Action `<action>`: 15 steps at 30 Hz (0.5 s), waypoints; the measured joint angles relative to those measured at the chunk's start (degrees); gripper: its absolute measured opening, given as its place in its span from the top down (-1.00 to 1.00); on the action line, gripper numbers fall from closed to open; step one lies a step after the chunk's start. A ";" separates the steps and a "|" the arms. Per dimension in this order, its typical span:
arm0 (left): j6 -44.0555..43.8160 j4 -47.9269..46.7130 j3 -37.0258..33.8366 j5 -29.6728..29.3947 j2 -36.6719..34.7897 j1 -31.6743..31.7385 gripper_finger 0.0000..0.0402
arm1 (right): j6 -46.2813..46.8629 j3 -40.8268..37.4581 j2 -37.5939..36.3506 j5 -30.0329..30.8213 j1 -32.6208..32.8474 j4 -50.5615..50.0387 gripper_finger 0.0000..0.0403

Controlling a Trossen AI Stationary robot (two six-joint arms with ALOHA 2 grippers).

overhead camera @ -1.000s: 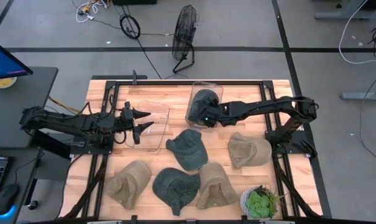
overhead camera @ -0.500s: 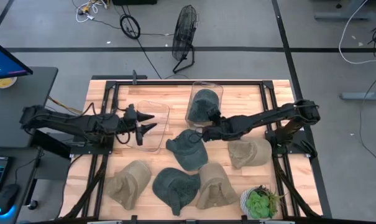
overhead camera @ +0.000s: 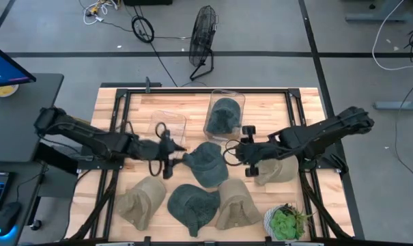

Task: Pick & Place hat
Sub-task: Put the left brown cap into the left transparent bin

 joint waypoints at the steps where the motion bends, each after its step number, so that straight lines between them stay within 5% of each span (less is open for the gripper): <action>1: -1.74 -0.53 0.47 -0.03 1.07 -1.05 0.04 | 2.78 -0.12 -0.19 -1.44 0.50 0.83 0.29; 15: -22.46 -0.86 0.95 -0.17 14.32 -12.57 0.01 | 24.48 -0.82 8.91 -4.46 6.03 7.51 0.29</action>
